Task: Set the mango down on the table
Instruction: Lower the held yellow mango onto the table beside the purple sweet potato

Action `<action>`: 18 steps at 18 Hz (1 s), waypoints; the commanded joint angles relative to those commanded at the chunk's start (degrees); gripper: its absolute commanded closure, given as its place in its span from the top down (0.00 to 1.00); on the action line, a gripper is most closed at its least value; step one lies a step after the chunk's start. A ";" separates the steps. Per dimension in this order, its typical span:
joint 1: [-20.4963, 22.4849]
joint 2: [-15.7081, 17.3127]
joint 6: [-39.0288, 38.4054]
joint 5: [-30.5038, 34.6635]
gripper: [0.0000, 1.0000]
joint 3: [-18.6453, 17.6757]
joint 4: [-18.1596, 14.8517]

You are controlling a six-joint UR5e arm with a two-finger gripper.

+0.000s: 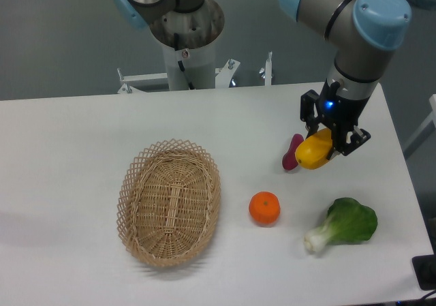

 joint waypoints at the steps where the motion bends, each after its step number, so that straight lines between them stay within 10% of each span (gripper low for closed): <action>1: 0.26 0.00 1.14 0.00 0.49 -0.17 0.00; 18: 0.53 0.79 3.69 0.44 0.49 -5.62 2.99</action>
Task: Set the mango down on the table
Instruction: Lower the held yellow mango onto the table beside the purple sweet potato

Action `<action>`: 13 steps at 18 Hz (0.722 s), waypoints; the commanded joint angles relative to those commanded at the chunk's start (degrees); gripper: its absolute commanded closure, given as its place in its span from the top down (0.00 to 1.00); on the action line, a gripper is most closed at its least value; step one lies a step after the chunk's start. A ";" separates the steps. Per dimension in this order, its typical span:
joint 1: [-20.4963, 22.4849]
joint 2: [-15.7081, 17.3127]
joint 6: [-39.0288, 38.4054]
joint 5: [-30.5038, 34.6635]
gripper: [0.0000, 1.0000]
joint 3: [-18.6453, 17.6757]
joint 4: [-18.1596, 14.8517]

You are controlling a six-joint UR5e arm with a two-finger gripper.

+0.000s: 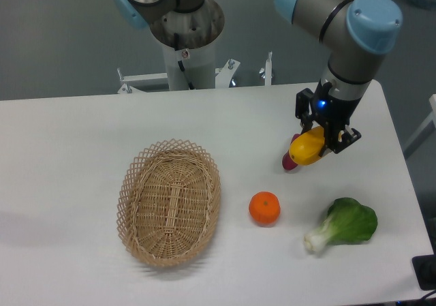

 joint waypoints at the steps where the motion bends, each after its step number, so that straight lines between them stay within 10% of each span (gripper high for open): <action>1: 0.09 -0.09 1.40 0.00 0.49 -0.70 0.61; 8: 2.72 -0.61 12.20 1.05 0.49 -10.80 14.57; 13: 7.37 -3.42 22.66 3.08 0.49 -11.43 17.32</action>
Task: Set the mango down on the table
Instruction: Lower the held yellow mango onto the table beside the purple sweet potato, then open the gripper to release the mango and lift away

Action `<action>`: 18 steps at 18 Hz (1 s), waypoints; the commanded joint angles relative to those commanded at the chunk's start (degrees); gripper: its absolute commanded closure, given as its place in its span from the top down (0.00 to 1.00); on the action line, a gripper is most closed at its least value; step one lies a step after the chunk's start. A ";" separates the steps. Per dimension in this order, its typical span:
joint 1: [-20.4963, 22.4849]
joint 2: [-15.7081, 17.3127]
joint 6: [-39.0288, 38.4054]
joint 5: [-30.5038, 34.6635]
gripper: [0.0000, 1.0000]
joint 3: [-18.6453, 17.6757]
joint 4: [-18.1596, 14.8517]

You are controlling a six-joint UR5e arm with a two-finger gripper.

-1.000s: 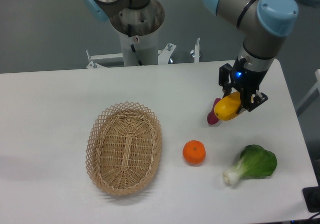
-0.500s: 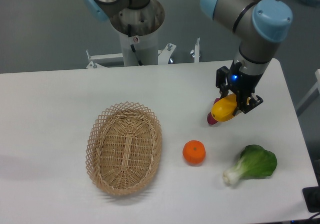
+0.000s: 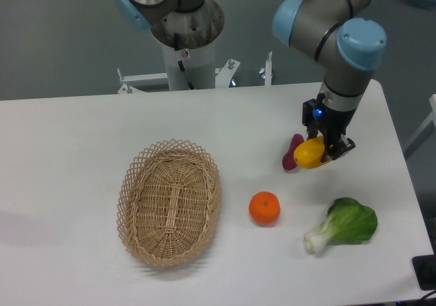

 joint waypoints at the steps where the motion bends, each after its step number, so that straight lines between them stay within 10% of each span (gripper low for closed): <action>1: 0.97 -0.97 2.81 0.00 0.49 0.09 0.17; 6: 3.97 -2.82 9.34 -0.09 0.49 -4.29 7.63; 15: 3.88 -3.26 8.37 -0.09 0.50 -6.50 9.05; 18: 3.79 -3.17 8.20 -0.17 0.78 -6.50 9.05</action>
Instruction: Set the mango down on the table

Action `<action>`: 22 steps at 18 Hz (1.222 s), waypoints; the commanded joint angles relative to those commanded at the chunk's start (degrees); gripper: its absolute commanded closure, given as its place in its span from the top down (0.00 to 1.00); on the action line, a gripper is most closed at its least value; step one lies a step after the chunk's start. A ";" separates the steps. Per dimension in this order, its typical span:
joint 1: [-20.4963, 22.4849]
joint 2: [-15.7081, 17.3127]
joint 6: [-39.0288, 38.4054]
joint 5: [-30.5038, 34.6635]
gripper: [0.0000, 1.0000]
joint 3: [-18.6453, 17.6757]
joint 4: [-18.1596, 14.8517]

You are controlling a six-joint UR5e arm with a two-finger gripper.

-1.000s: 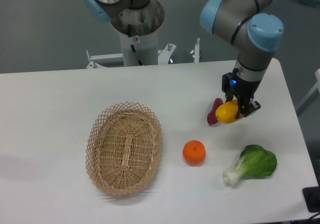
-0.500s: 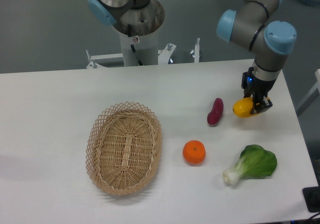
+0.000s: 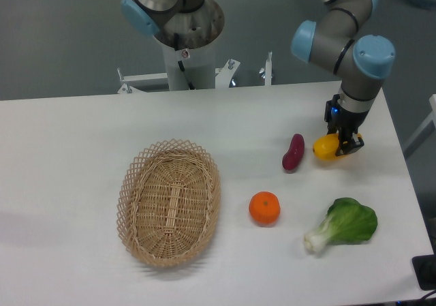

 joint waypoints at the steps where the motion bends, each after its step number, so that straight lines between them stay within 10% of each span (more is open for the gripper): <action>1: -0.09 0.00 0.00 -0.09 0.91 -0.09 0.09; 10: -2.54 1.93 -5.44 0.35 1.00 4.12 -1.49; 16: -5.71 2.11 -13.78 0.26 1.00 16.86 -17.03; 22: -6.59 1.06 -24.32 -1.75 1.00 26.09 -25.22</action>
